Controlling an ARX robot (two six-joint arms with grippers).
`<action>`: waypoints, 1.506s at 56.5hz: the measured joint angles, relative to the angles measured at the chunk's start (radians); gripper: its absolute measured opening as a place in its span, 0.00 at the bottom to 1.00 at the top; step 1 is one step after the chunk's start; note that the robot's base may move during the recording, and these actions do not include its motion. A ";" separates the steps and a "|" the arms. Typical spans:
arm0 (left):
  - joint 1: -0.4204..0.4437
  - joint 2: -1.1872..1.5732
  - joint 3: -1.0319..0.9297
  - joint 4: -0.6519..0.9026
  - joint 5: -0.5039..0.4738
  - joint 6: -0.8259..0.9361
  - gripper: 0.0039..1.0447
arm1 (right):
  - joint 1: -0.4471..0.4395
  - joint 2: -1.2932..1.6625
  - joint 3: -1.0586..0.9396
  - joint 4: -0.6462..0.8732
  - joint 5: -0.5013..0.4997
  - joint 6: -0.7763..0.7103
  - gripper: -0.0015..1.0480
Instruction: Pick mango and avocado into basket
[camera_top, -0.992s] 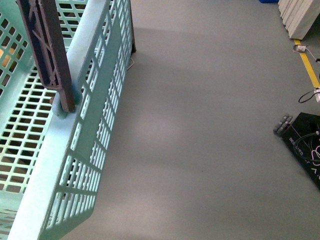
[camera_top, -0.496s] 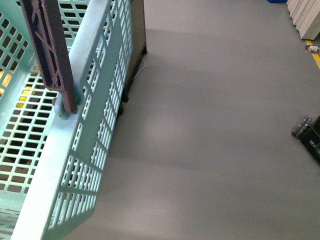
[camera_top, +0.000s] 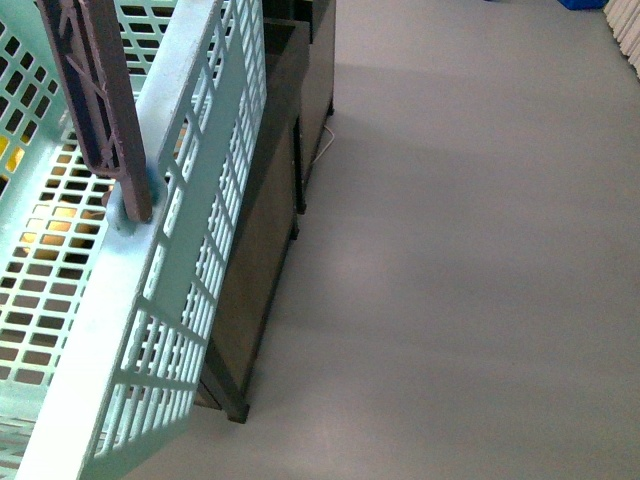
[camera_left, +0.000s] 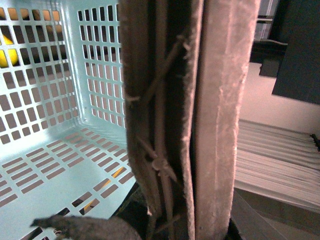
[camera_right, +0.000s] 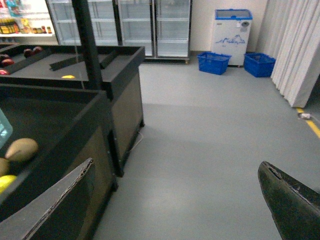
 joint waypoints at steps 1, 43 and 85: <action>0.000 0.000 0.000 0.000 0.000 0.000 0.17 | 0.000 0.000 0.000 0.000 0.001 0.000 0.92; 0.000 0.000 0.000 0.000 0.003 0.000 0.17 | 0.000 -0.001 0.000 0.000 -0.003 0.000 0.92; 0.000 0.000 0.000 0.000 0.001 0.000 0.17 | 0.000 -0.001 0.000 0.000 -0.002 0.000 0.92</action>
